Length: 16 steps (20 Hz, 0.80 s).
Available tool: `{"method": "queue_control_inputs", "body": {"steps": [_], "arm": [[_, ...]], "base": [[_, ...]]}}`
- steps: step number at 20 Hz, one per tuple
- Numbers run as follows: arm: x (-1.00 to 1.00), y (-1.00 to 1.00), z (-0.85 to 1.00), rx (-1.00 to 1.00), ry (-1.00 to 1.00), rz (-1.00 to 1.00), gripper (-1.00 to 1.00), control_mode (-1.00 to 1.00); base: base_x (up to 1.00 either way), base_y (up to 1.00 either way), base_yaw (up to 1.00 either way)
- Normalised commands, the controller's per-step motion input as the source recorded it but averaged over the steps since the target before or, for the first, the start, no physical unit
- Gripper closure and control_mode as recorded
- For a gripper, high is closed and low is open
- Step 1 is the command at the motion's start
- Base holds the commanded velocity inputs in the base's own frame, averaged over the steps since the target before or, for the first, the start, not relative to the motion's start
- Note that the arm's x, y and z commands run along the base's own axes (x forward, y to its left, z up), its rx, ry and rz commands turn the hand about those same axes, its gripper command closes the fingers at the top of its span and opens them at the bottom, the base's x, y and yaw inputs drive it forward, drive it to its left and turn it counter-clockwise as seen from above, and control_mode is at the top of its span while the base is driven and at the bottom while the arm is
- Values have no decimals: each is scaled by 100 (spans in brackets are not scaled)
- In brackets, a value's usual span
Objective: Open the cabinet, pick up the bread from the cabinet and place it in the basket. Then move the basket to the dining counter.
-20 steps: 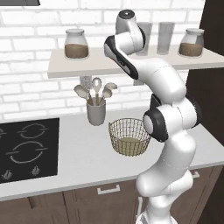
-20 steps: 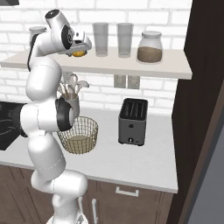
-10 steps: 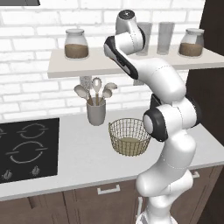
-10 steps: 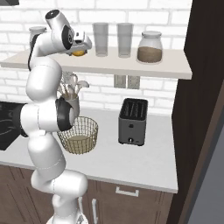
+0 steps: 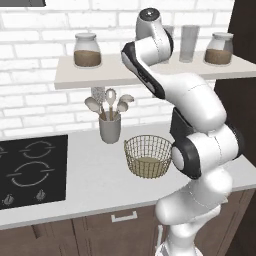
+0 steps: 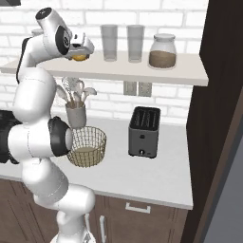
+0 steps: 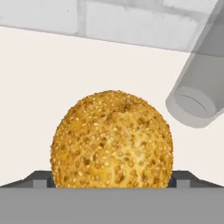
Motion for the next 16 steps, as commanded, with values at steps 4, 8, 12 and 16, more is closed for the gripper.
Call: {"method": "queue_control_inputs", "body": {"steps": [4, 8, 12, 16], "arm": [[-100, -42, 0, 18, -8, -1, 100, -100], [-100, -9, 0, 13, 0, -1, 100, -100], [-100, 0, 0, 7, 5, 0, 100, -100], [-100, 0, 5, 0, 11, 0, 100, -100]], "base": [[0, 0, 0], [0, 0, 0], [0, 0, 0], [0, 0, 0]]}}
